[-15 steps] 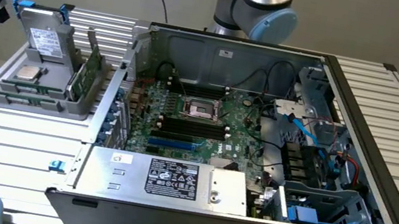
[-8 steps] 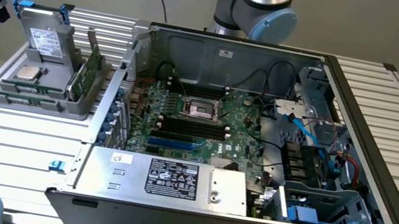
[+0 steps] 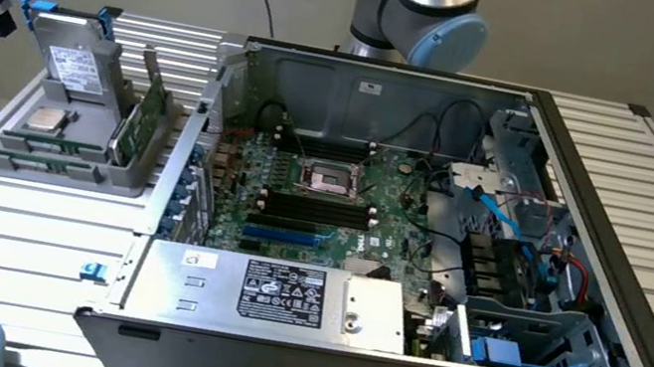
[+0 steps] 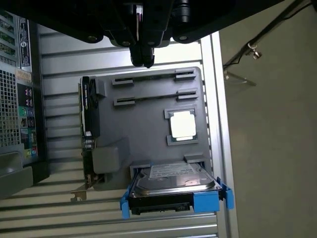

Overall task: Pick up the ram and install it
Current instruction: 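Pick up the ram and move it above insertion slot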

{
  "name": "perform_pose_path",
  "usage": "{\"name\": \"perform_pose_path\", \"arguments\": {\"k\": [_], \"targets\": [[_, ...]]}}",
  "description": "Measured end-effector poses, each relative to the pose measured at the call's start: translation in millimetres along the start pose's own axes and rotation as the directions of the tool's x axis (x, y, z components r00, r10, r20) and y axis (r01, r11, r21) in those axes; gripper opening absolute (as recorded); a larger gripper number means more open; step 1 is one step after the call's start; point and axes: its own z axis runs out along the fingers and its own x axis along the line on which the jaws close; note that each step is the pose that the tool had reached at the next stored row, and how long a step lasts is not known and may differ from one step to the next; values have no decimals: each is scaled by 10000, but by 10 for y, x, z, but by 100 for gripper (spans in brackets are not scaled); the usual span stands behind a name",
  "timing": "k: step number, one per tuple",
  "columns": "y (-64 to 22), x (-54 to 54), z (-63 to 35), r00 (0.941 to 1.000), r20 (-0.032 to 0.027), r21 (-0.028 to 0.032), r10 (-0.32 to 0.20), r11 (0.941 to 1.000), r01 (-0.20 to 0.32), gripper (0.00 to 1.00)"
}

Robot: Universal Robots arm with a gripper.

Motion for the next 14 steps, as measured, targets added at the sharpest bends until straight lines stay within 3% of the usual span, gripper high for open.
{"name": "perform_pose_path", "arguments": {"k": [4,7,10,14], "targets": [[0,0,0,9978,-27,-17,-668,9978,668,11],[0,0,0,9926,-50,-30,-1217,9926,1217,11],[0,0,0,9846,-69,-44,-1749,9846,1749,11],[0,0,0,9692,-97,-64,-2462,9692,2462,11]]}}
